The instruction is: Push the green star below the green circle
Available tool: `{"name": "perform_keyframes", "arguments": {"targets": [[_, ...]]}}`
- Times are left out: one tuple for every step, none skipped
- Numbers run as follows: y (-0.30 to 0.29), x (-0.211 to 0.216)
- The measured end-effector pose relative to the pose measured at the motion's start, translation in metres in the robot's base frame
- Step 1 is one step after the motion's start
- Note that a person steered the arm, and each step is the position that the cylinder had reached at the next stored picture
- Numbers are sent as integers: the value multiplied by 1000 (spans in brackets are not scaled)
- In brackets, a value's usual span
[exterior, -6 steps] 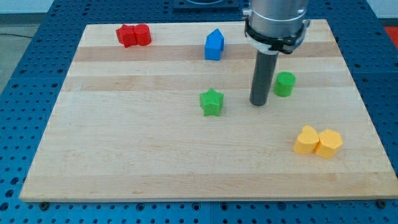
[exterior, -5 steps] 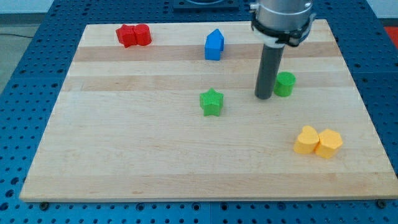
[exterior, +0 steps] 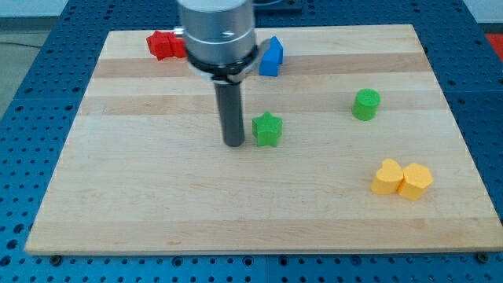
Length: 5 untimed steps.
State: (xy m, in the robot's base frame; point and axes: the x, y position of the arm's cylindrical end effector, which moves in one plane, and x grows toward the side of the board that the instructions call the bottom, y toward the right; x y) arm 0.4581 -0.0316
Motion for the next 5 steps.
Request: {"name": "perform_keyframes", "arguments": {"targets": [[56, -22], [73, -24], [91, -28], [152, -35], [97, -37]]}}
